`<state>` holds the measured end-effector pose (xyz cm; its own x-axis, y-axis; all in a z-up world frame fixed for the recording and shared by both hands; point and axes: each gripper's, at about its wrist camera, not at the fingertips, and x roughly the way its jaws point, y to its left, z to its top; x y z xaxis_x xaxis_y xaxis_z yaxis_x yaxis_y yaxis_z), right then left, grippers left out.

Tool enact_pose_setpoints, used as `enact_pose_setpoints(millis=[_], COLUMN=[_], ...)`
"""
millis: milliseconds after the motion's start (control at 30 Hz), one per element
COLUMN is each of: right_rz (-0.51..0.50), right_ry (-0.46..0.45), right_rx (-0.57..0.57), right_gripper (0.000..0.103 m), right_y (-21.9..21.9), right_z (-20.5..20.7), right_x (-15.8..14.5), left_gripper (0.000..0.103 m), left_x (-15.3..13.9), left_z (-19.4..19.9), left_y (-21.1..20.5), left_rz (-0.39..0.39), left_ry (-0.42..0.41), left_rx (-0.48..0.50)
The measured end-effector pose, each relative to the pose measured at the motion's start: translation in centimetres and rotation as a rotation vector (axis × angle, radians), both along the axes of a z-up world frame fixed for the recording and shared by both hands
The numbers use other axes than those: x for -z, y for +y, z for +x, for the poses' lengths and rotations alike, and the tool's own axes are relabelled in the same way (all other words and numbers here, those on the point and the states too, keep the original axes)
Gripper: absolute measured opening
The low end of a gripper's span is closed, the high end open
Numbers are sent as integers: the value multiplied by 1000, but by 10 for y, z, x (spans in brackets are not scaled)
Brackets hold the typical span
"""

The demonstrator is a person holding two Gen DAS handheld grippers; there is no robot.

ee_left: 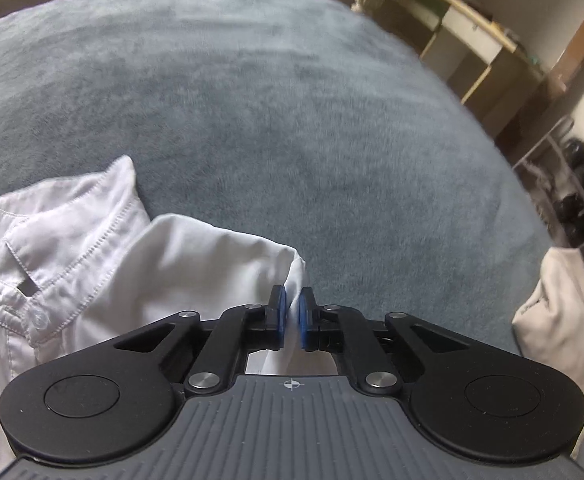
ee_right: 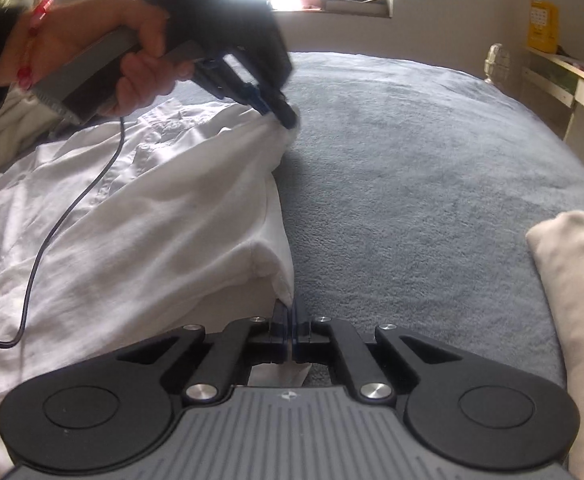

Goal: Fold clothes

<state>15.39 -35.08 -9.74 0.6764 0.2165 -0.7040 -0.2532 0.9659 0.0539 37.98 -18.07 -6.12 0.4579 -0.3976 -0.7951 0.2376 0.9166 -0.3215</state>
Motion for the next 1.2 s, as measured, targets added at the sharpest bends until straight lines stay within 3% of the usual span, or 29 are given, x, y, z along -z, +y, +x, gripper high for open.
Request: enact_pose_setpoints(millis=[167,367,467,567,600,733,867,1067,1200], right_rz=[50,70,101,148,161,194,204,256,247], right_ry=[14,30,48,71,76,88,67,27,19], right_rx=[70,115,137,159,167,196,219,197,129], right_gripper=[1,1,3,12,18,24,25,25,23], right_y=[-7,-7,-11,-18,-20,-28,-35,-34,-14], right_z=[0,1,2,1,0,-5,-14,-13,5], right_x=[3,5,3,0,-1,-6,-19,-40,-46], left_gripper=[3,5,21,34,37,37,37,37,37], left_x=[10,33,35,26,22,5,-17,-35,-63], left_z=[-6,-1,1,-1,-2,-8,-25,-77,-118], left_y=[30,38,42,46,48,64,84,104,132], left_rz=[-165,-226,-271,-293,-296,-314,-282,-155,-106], left_ry=[-20,13,54,51,48,44,37,69,2], left_rx=[-109,-203,-242,-251,-251,-269,-224,-94,-84])
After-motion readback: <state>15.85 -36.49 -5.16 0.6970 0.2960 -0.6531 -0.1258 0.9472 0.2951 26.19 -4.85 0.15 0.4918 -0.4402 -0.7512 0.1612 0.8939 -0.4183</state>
